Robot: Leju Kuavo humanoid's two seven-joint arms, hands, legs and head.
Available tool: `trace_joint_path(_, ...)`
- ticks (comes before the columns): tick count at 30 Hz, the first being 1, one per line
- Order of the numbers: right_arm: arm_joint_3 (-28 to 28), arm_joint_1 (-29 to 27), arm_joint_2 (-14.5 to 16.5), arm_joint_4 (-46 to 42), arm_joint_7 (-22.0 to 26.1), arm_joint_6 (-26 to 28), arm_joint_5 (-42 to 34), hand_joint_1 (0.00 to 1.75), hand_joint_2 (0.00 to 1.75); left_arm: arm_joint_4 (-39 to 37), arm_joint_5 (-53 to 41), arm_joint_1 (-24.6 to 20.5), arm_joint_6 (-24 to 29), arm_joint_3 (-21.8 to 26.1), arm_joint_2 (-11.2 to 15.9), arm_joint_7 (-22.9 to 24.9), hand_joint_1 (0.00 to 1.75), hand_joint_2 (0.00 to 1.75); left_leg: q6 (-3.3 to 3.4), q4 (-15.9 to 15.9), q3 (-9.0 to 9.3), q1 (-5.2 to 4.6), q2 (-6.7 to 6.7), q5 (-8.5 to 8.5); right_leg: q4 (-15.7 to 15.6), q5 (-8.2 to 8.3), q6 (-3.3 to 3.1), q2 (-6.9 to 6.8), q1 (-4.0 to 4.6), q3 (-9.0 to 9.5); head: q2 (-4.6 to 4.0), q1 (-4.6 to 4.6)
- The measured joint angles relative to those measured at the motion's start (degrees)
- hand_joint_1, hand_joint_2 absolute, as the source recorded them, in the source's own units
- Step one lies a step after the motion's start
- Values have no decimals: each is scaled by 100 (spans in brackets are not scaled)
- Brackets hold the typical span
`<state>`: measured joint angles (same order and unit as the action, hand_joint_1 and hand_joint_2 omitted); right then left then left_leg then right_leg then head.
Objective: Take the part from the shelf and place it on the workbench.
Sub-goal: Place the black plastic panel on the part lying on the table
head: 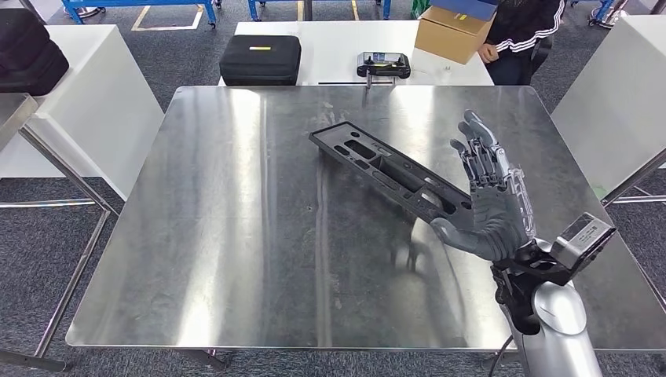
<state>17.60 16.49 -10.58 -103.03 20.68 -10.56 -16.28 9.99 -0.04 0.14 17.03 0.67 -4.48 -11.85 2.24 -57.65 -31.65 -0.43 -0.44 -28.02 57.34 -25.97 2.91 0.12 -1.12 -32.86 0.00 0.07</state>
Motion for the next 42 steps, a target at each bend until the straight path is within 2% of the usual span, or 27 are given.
trace_joint_path(8,-35,-140,2,-133,130,-5,15,0,175,0,11,0,13,19,-7,-17,0,0,0,0,1,0,-4,0,0,0,0,-2,0,0,0,0)
trace_joint_path(17,-290,-1044,131,-1041,486,145,240,0,175,0,113,3,105,63,-40,-24,0,0,1,1,-8,0,-3,-4,-1,-2,0,-1,0,-7,0,0)
trace_joint_path(22,-417,-1241,257,-1217,473,164,304,0,175,0,179,3,100,133,-46,-28,0,0,60,-43,-21,-18,-1,-37,-18,10,17,1,-32,8,0,-2)
trace_joint_path(25,-438,-1280,307,-1232,423,166,326,0,175,0,170,-2,98,139,-50,-31,0,0,120,15,6,-9,9,27,-28,28,69,0,-26,12,0,-3)
trace_joint_path(27,-467,-1293,331,-1233,396,166,327,0,175,0,158,-6,132,141,-60,-43,0,0,169,108,38,34,29,100,231,-130,64,-2,-8,-112,0,9)
trace_joint_path(29,-505,-1302,345,-1226,368,164,326,0,175,0,151,-6,168,143,-72,-72,0,0,187,138,33,58,43,127,949,-469,30,-2,-10,-434,0,29)
trace_joint_path(30,-516,-1308,348,-1218,344,163,327,0,175,0,144,-5,175,144,-75,-85,0,0,184,136,24,60,49,130,1328,-611,32,-3,-16,-597,0,36)
trace_joint_path(31,-522,-1315,352,-1205,313,161,330,0,175,0,136,-4,176,144,-78,-91,0,0,177,134,18,65,53,134,1564,-683,58,-3,-26,-693,0,36)
trace_joint_path(32,-523,-1319,358,-1190,284,157,332,0,175,0,126,-4,175,145,-79,-93,0,0,164,131,16,74,55,137,1565,-658,106,-5,-40,-672,0,36)
trace_joint_path(33,-525,-1322,364,-1174,261,151,335,0,175,0,116,-6,175,145,-80,-94,0,0,145,123,18,88,54,136,1325,-547,173,-7,-59,-532,0,36)
trace_joint_path(34,-528,-1321,372,-1158,250,142,337,0,175,0,109,-8,176,145,-81,-94,0,0,115,104,17,104,50,129,902,-387,247,-10,-85,-300,0,37)
trace_joint_path(35,-532,-1320,380,-1140,248,129,335,0,175,0,104,-10,180,145,-75,-93,0,0,75,76,9,106,43,115,491,-262,294,-7,-100,-80,0,41)
trace_joint_path(36,-537,-1324,388,-1125,247,116,332,0,175,0,101,-12,185,145,-72,-92,0,0,34,42,-5,104,37,101,184,-171,295,4,-107,82,0,43)
trace_joint_path(37,-543,-1329,397,-1107,247,105,327,0,175,0,98,-15,190,145,-66,-91,0,0,-7,17,-23,96,30,96,21,-129,267,17,-104,165,0,37)
trace_joint_path(40,-560,-1341,413,-1068,250,94,313,0,175,0,94,-14,197,145,-58,-88,0,0,-100,-1,-56,113,21,107,15,-92,118,37,-82,146,0,11)
trace_joint_path(41,-563,-1342,419,-1064,251,90,311,0,175,0,94,-14,197,145,-57,-87,0,0,-123,-58,-80,128,23,41,17,-73,75,34,-89,133,0,6)
trace_joint_path(42,-564,-1343,423,-1062,254,85,310,0,175,0,94,-14,196,145,-56,-87,0,0,-142,-211,-143,138,25,-98,11,-50,24,30,-100,116,0,-4)
